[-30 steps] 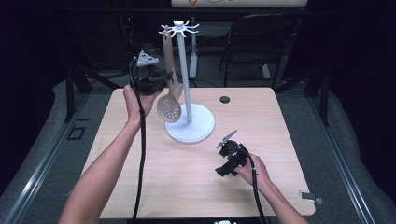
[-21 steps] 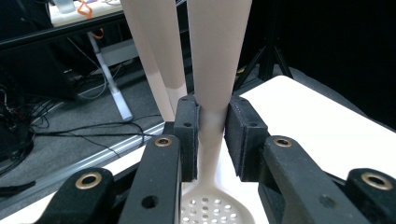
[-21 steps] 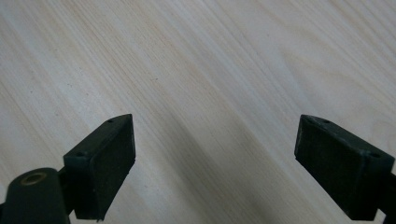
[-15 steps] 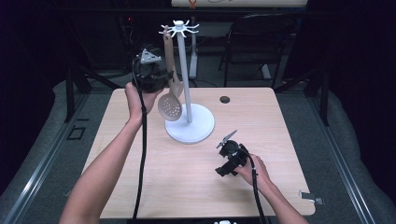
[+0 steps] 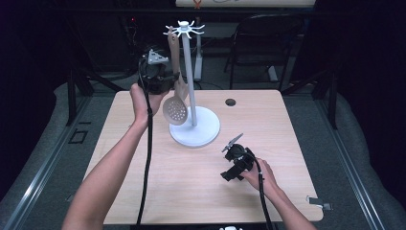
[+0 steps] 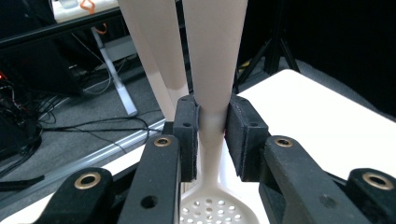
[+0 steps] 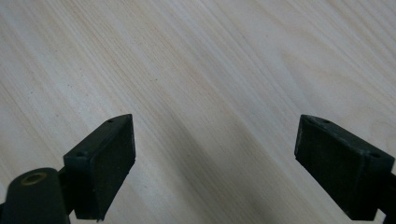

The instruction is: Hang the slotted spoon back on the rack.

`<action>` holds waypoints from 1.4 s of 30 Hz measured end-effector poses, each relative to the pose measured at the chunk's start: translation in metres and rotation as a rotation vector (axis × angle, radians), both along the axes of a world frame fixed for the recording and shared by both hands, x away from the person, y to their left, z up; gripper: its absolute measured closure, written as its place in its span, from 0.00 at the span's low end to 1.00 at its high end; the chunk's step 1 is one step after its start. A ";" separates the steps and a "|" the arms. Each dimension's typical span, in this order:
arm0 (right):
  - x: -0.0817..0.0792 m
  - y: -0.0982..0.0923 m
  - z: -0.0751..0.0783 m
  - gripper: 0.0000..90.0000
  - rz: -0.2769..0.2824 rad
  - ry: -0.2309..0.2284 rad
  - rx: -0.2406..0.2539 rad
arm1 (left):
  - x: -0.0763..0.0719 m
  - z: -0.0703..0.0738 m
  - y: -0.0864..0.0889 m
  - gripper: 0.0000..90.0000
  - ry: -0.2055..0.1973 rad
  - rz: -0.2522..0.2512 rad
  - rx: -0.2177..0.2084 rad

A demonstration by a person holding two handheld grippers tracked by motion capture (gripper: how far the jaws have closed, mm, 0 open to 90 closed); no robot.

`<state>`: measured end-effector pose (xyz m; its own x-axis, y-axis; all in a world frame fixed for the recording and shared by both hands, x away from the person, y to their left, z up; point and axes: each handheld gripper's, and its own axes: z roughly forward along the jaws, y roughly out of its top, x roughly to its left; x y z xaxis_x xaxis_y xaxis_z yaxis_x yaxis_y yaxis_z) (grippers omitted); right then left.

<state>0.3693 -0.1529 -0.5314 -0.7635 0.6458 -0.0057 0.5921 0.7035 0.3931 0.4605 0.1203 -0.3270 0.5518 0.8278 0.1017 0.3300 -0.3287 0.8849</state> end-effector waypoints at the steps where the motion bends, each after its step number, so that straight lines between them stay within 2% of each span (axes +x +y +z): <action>1: 0.000 0.000 0.001 0.13 0.004 0.001 -0.014 | 0.000 0.000 0.000 0.83 0.003 0.001 0.003; 14: 0.000 0.001 0.000 0.13 0.002 0.005 -0.005 | 0.008 -0.001 -0.005 0.82 0.017 0.018 0.011; 22: 0.000 0.000 0.001 0.13 0.003 0.003 -0.001 | 0.011 -0.004 -0.005 0.82 0.019 0.005 -0.011; 23: -0.001 0.001 0.000 0.13 -0.008 -0.006 0.019 | 0.011 -0.004 -0.005 0.82 0.020 0.004 -0.013; 26: -0.001 0.000 0.000 0.13 -0.009 -0.006 0.023 | 0.009 -0.004 -0.004 0.82 0.015 0.004 -0.019; 27: -0.001 0.000 0.002 0.13 0.002 -0.004 0.003 | 0.009 -0.004 -0.003 0.82 0.015 0.004 -0.019; 28: -0.001 0.000 0.002 0.13 0.002 -0.004 0.004 | 0.008 -0.005 -0.003 0.82 0.012 0.005 -0.023; 31: 0.000 -0.001 0.002 0.13 0.003 -0.001 -0.001 | 0.006 -0.004 0.000 0.77 0.017 -0.004 -0.036; 36: 0.000 -0.001 0.003 0.13 -0.003 -0.010 0.002 | 0.001 -0.001 0.002 0.54 0.028 0.010 -0.018; 42: -0.001 -0.002 0.005 0.13 -0.002 -0.016 0.003 | -0.008 -0.003 0.009 0.35 0.037 0.007 0.001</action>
